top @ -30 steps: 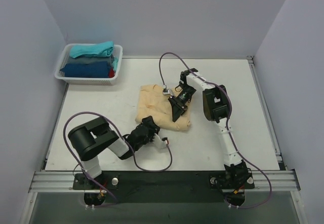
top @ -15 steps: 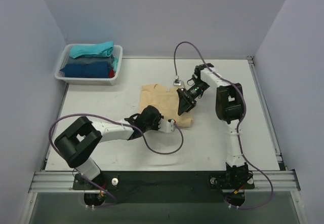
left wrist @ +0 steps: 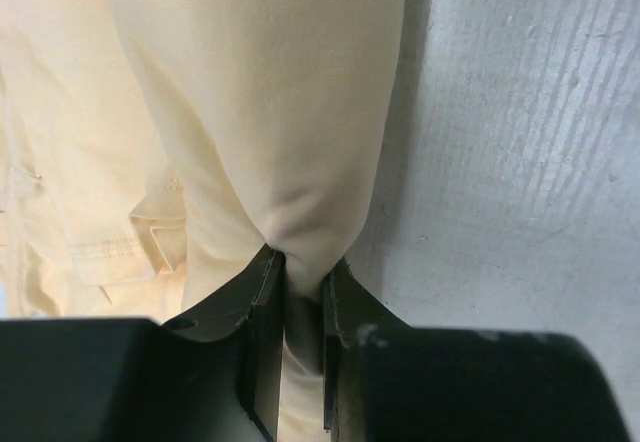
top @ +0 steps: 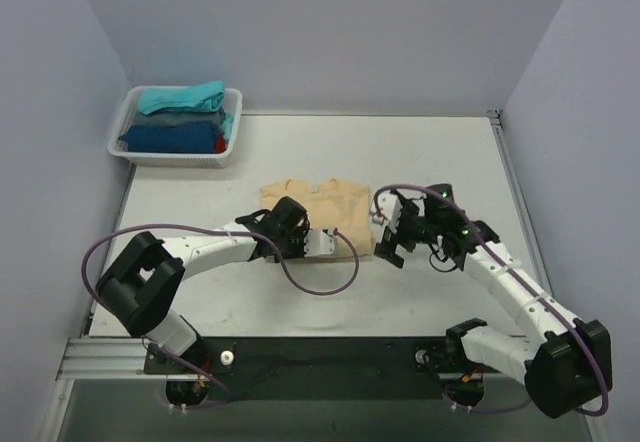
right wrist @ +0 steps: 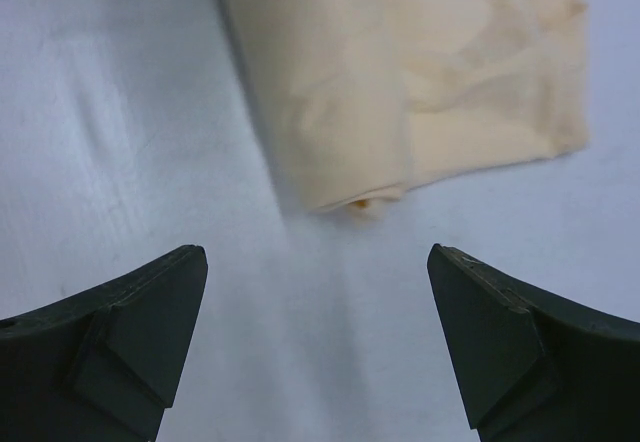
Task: Roll the t-shirts
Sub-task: Roll the T-shirt to the center of the board.
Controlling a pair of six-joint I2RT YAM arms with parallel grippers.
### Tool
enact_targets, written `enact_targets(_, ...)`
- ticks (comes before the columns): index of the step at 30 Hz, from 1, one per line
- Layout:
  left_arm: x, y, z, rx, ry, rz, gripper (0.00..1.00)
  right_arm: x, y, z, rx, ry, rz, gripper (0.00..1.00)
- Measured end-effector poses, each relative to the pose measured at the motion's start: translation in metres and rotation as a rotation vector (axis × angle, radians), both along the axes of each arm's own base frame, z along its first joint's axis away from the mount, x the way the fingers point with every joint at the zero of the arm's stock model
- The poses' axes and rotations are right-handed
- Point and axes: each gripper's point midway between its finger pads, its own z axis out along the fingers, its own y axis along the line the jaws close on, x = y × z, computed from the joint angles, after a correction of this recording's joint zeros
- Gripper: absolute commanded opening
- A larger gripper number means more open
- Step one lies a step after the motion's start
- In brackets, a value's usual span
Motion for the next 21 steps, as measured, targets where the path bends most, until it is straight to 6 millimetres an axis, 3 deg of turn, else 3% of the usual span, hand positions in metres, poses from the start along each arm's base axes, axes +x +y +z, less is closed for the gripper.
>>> enact_targets(3, -0.002, 0.001, 0.002, -0.031, 0.060, 0.008, 0.05, -0.040, -0.001, -0.067, -0.106, 0.024, 0.113, 1.00)
enact_targets(5, -0.005, 0.001, 0.003, -0.057, 0.118, 0.013, 0.06, -0.056, -0.001, -0.089, -0.140, -0.027, 0.172, 1.00)
enact_targets(7, -0.004, 0.002, 0.004, -0.075, 0.153, 0.021, 0.06, -0.058, 0.003, -0.092, -0.150, -0.084, 0.210, 1.00)
enact_targets(14, -0.013, 0.000, 0.002, -0.102, 0.234, 0.008, 0.06, -0.031, 0.038, -0.070, -0.129, -0.234, 0.286, 1.00)
enact_targets(21, -0.015, 0.000, 0.002, -0.118, 0.281, 0.011, 0.06, -0.021, 0.052, -0.084, -0.146, -0.248, 0.332, 1.00)
